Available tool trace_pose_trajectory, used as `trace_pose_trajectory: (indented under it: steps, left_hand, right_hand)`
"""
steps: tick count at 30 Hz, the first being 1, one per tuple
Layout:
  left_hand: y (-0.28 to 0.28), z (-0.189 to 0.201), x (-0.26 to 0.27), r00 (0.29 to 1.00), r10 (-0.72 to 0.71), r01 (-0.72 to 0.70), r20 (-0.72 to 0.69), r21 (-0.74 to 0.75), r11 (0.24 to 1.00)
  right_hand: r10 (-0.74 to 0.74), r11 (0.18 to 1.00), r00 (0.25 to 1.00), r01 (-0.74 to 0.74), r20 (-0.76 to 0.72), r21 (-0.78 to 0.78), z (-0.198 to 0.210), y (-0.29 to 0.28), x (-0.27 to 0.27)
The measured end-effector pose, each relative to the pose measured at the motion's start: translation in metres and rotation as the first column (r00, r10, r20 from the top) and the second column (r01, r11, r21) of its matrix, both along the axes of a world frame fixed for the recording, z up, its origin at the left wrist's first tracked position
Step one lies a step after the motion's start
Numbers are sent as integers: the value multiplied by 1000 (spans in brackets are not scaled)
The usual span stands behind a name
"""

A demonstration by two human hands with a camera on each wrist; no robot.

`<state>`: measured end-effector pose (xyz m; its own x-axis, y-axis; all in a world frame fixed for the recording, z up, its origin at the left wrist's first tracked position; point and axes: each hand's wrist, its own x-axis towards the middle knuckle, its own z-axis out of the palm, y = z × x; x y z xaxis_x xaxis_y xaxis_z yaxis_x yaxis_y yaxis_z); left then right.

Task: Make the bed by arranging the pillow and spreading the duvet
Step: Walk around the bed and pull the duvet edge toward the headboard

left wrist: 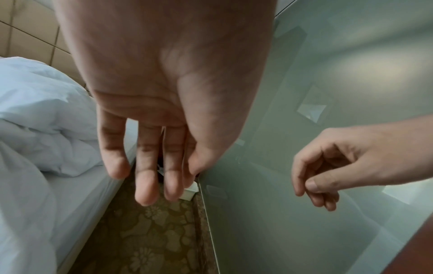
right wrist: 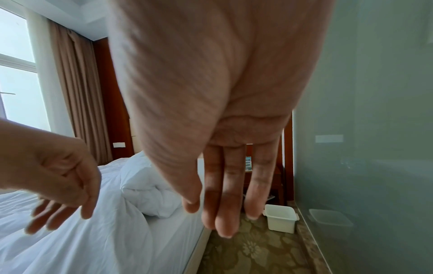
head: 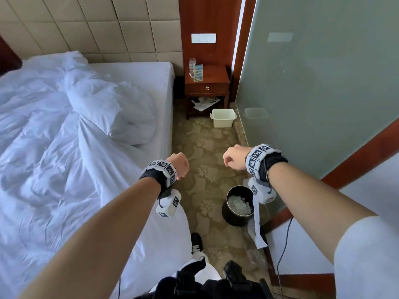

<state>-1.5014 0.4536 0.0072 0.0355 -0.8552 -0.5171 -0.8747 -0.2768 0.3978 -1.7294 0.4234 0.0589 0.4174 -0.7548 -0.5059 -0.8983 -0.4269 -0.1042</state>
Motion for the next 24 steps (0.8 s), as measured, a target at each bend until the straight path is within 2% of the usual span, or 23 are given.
trace_pose_trajectory:
  steps: [5, 9, 12, 14, 16, 18, 24]
  left_hand:
    - [-60, -4, 6, 996, 15, -11, 89, -44, 999]
    - [-119, -3, 11, 998, 19, -15, 63, -59, 998]
    - [-165, 8, 23, 994, 109, -108, 14, -70, 992]
    - [-195, 18, 38, 985, 172, -173, -10, -100, 980]
    - [-223, 25, 57, 988, 144, -135, 60, -132, 982]
    - [-245, 26, 75, 987, 146, -133, 69, -166, 977]
    - [-281, 13, 129, 973, 172, -151, 156, -137, 979]
  right_hand:
    - [49, 999, 999, -49, 6, -11, 0, -57, 18]
    - [75, 997, 996, -76, -53, -13, 1, -120, 36]
    - [104, 994, 992, -106, -74, -27, 9, -174, 56]
    - [118, 990, 991, -123, -67, -68, 20, -207, 72]
    - [123, 988, 991, -126, -48, -83, 28, -237, 89]
    - [140, 986, 989, -144, -44, -87, 28, -265, 104]
    - [230, 971, 972, -233, -45, -61, 18, -328, 155]
